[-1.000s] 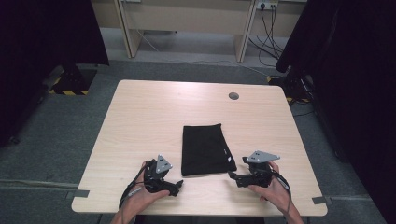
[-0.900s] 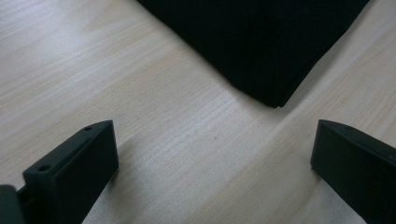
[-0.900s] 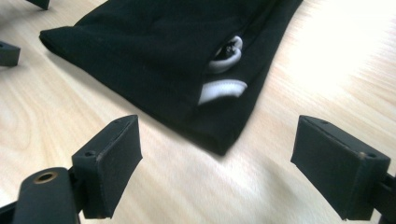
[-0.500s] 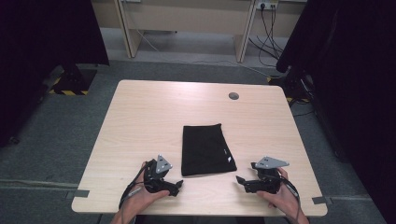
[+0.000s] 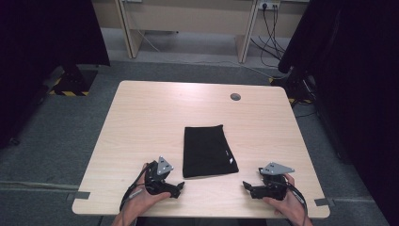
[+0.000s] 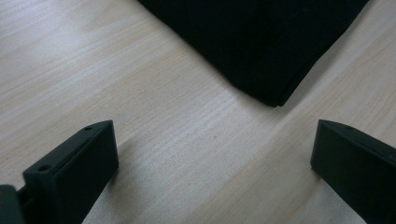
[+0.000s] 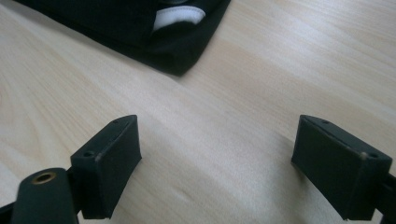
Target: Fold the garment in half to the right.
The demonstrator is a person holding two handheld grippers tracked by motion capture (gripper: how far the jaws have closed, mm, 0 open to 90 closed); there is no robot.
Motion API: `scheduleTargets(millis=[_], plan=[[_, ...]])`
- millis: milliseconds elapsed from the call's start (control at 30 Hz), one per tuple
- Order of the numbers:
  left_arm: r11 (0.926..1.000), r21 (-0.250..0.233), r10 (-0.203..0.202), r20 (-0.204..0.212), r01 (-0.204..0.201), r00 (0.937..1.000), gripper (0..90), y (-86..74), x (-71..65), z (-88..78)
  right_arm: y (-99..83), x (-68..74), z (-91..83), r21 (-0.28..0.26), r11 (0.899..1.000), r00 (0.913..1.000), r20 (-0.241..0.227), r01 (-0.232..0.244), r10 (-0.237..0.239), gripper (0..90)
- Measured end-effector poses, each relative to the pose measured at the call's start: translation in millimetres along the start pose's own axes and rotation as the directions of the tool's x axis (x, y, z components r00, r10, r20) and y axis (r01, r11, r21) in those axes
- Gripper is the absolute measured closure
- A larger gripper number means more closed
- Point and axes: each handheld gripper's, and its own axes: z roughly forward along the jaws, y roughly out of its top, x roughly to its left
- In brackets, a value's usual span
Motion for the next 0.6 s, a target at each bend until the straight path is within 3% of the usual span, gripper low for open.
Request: scheduleTargets(millis=[600], plan=[[1.0, 0.0, 0.001, 0.001, -0.001, 1.0, 0.0, -1.6, -1.9, -1.6, -13.4, 3.7, -13.5, 0.004, 1.0, 0.9999, 0.014, -0.002, 0.002, 14.0]])
